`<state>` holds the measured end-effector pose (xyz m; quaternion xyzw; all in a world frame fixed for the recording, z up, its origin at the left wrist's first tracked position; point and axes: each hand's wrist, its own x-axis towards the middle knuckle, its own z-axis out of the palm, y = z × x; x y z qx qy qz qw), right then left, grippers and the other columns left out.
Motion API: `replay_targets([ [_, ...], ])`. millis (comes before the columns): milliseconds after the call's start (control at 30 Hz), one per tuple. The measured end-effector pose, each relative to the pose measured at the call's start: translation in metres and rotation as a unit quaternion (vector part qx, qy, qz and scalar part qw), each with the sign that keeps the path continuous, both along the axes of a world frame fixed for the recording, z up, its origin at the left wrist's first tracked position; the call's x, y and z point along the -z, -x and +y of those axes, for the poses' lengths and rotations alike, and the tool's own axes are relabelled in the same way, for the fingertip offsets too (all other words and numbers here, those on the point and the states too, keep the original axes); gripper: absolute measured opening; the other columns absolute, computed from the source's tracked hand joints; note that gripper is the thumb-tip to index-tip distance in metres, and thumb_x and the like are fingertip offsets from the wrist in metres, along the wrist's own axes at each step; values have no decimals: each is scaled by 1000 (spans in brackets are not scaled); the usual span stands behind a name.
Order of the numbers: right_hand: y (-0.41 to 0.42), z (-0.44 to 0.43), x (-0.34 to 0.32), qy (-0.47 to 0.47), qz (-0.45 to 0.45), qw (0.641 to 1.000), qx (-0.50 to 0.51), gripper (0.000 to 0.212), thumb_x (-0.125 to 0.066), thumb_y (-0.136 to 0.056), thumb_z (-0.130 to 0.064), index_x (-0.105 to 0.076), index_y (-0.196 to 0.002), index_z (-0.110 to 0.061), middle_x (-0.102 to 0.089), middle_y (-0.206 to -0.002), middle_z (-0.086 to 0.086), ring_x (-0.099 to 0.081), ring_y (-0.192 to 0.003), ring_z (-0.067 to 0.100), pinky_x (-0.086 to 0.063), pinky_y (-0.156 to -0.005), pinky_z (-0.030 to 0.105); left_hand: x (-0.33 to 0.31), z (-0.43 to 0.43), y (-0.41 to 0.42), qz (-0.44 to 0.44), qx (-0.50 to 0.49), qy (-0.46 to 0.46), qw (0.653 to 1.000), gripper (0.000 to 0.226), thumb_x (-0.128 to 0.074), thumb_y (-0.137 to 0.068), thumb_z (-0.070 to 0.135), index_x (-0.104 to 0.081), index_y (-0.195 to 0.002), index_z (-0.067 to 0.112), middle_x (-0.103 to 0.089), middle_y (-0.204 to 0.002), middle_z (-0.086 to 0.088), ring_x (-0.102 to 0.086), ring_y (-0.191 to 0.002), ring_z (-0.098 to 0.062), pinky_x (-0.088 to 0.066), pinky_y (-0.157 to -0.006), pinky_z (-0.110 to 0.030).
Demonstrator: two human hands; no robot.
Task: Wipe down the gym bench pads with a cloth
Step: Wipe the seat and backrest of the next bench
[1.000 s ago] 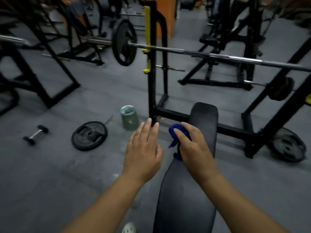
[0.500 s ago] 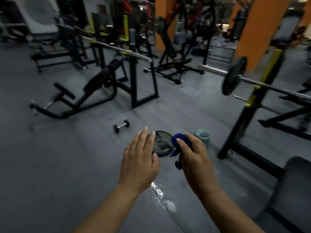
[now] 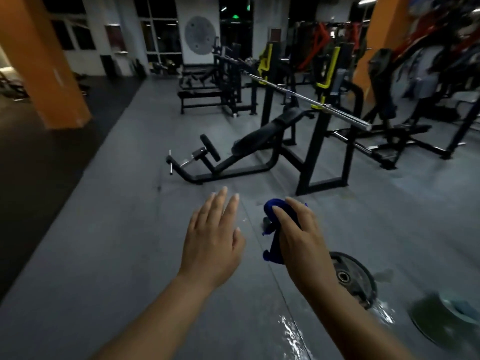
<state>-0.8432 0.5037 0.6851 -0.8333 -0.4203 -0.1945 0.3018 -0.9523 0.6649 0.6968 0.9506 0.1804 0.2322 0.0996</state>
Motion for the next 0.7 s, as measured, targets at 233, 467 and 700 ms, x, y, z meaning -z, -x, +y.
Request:
replay_targets([
  [233,-120,153,3,-40,4,996,-77,89,-91,-64,-4,-49,-141,-15,-41,-147,11,-45,-132,30,-46,-105,41,-15,123,-105,-3,-62,-36,997,67,-17,-94,42,-10,-159,27,-1,-168,3,0,-154,-15,-4,-121,-36],
  [467,-196,344,-3,-10,26,989,-147,79,-84,-71,1,-51,-141,-12,-37,-151,11,-42,-135,31,-51,-101,46,-14,282,-156,4,-156,-28,987,66,-20,-96,41,-11,-159,27,-4,-168,2,-5,-154,-17,-11,-123,-40],
  [700,-240,555,0,-20,21,981,-192,84,-88,-64,4,-52,-140,-6,-35,-149,8,-42,-133,31,-45,-103,39,-2,487,-198,18,-178,-42,983,66,-24,-96,38,-12,-159,26,-7,-168,0,-7,-154,-18,-17,-124,-43],
])
